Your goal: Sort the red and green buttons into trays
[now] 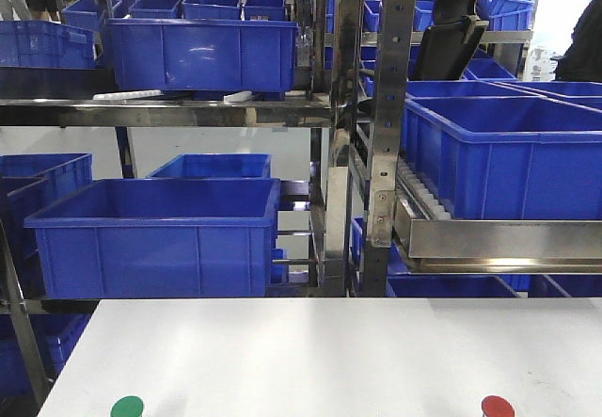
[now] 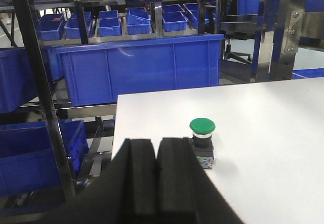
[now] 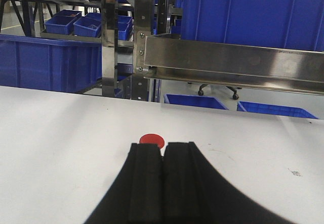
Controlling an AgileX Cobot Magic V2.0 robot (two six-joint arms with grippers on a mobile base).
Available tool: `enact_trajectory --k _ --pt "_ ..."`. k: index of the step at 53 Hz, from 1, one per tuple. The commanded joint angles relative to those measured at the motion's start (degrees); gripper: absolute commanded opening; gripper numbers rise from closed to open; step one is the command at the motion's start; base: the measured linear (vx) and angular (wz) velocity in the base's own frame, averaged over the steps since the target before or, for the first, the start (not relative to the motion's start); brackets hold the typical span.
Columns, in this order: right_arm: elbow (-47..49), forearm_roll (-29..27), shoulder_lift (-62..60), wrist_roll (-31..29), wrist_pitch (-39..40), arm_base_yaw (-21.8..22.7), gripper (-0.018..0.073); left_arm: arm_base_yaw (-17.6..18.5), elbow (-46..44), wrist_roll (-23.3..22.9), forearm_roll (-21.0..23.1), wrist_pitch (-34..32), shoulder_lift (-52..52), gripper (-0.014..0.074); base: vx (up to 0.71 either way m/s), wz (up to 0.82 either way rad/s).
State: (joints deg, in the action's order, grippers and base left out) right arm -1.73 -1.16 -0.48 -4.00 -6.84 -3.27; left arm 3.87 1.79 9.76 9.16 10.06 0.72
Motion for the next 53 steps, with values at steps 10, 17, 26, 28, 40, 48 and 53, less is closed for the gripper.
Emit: enact_trajectory --k 10,17,26,28,40,48,53 --pt "-0.3 0.5 -0.7 0.0 4.6 -0.1 -0.001 0.0 0.1 -0.5 0.6 -4.7 0.8 -0.0006 0.0 0.0" --pt "-0.3 0.5 -0.7 0.0 4.6 -0.1 -0.001 0.0 0.1 -0.5 0.6 -4.7 0.8 -0.0006 0.0 0.0" --pt "-0.3 0.5 -0.7 0.0 4.6 -0.1 -0.001 0.0 0.1 -0.5 0.6 -4.7 0.8 -0.0006 0.0 0.0" --pt "-0.3 0.5 -0.7 0.0 4.7 -0.1 -0.001 -0.1 0.1 -0.4 0.6 -4.7 0.8 -0.0006 0.0 0.0" --pt "-0.3 0.3 -0.7 0.0 5.0 -0.1 -0.001 -0.1 0.1 -0.4 0.6 -6.6 0.8 -0.0006 0.0 0.0" --pt "0.0 0.5 -0.7 0.0 12.9 -0.1 -0.001 -0.1 -0.1 -0.5 0.7 -17.6 0.8 -0.0006 0.0 0.0" --pt "2.4 0.1 -0.7 0.0 15.1 -0.1 -0.001 -0.1 -0.8 -3.2 2.9 -26.1 0.7 -0.0006 0.0 0.0"
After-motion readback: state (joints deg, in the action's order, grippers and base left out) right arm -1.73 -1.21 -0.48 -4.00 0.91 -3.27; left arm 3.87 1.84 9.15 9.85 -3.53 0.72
